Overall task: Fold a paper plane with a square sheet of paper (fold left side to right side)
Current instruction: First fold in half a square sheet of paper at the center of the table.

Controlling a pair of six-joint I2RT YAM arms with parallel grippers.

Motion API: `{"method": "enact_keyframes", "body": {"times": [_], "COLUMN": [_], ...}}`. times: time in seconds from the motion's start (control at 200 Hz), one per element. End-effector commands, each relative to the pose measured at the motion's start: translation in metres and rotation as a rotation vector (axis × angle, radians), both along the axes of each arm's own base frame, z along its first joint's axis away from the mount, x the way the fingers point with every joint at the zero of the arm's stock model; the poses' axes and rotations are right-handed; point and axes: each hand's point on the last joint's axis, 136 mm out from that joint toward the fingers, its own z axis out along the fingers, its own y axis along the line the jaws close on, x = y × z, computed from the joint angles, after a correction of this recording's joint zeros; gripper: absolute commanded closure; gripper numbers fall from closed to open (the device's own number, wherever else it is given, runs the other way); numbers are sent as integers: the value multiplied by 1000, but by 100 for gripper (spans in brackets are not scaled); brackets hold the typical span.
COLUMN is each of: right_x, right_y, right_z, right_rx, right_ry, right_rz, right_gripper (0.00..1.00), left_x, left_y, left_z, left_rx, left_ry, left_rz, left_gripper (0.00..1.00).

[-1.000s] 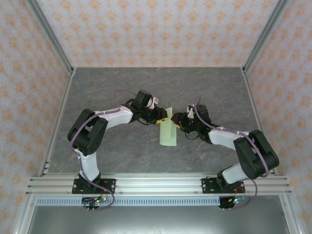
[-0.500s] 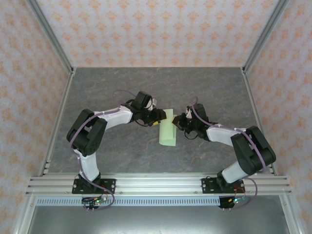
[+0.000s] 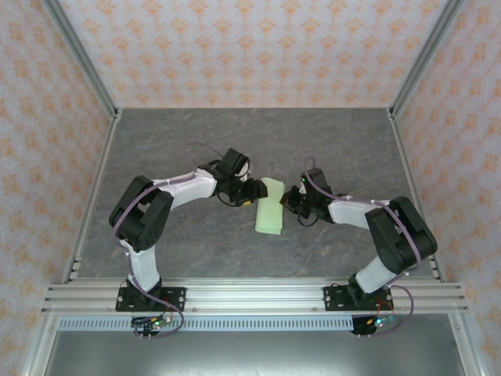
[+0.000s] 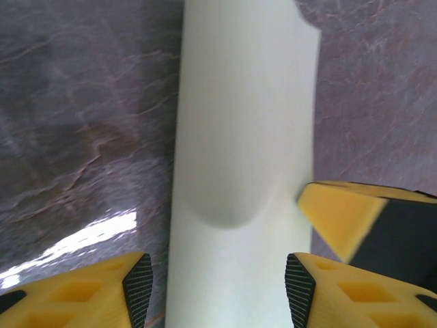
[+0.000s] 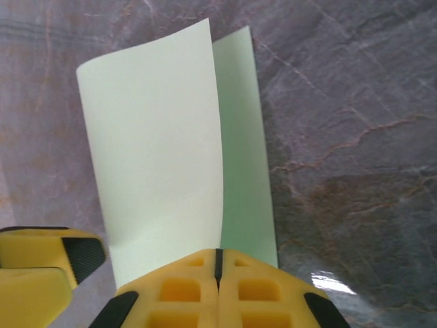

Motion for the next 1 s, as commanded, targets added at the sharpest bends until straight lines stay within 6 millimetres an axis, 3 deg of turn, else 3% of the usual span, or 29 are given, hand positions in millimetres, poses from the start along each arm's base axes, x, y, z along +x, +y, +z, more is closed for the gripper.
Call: {"method": "enact_keyframes", "body": {"times": [0.0, 0.205, 0.495, 0.736, 0.996], "right_x": [4, 3, 3, 4, -5], "right_y": [-1, 0, -2, -43, -73], "right_z": [-2, -5, -1, 32, 57], "right_rx": [-33, -32, -49, -236, -371], "right_ry": [-10, 1, -9, -122, -179], "right_rz": [2, 6, 13, -78, -114], "right_gripper": [95, 93, 87, 58, 53], "left_x": [4, 1, 0, -4, -6], "left_y": [-3, 1, 1, 4, 6], "left_z": [-3, -29, -37, -44, -55], "left_rx": [45, 141, 164, 186, 222], "left_ry": [-14, 39, 53, 69, 91], "left_rz": [-20, -22, -24, -31, -33], "left_gripper": [43, 44, 45, 46, 47]}}
